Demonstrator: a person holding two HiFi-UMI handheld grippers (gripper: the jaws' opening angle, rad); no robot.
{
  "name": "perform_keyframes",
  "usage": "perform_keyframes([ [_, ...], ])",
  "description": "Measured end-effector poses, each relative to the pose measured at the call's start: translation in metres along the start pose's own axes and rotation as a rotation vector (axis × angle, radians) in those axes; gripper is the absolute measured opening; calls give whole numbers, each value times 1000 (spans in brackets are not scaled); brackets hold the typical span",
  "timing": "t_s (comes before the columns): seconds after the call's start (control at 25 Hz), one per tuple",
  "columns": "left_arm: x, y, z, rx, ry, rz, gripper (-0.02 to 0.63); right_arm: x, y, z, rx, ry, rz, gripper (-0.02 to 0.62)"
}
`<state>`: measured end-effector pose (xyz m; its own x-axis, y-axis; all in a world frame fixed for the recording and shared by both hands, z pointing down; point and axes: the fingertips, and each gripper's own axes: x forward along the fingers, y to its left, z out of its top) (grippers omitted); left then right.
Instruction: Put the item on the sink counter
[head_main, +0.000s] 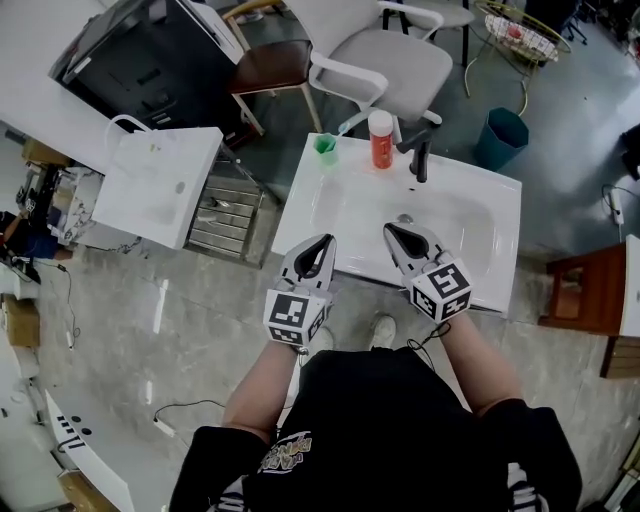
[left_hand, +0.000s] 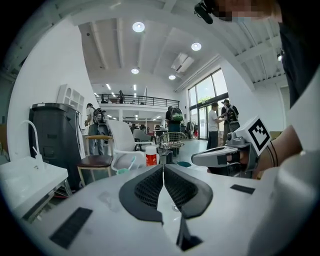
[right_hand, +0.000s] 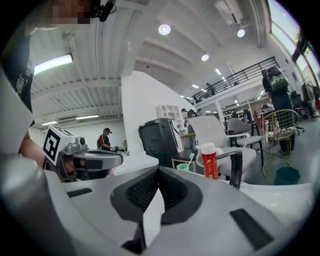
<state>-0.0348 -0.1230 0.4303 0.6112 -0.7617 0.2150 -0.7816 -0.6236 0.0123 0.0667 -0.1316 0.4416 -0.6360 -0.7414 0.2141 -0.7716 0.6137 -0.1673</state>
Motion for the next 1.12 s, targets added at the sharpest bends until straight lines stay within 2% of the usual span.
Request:
perform_keyframes([
  [0.24, -33, 16, -11, -17, -1, 2, 20, 19, 33, -11, 11, 6, 6, 54],
  [0.48, -57, 34, -24, -37, -4, -51, 20, 34, 67, -17, 7, 16, -31, 54],
  [0.72, -68, 40, -28, -35, -7, -145, 21, 32, 86, -20, 17, 19, -118, 54],
  [1.12, -77, 21, -37, -35, -6, -277, 20, -2, 95, -39, 51, 31, -271, 54],
])
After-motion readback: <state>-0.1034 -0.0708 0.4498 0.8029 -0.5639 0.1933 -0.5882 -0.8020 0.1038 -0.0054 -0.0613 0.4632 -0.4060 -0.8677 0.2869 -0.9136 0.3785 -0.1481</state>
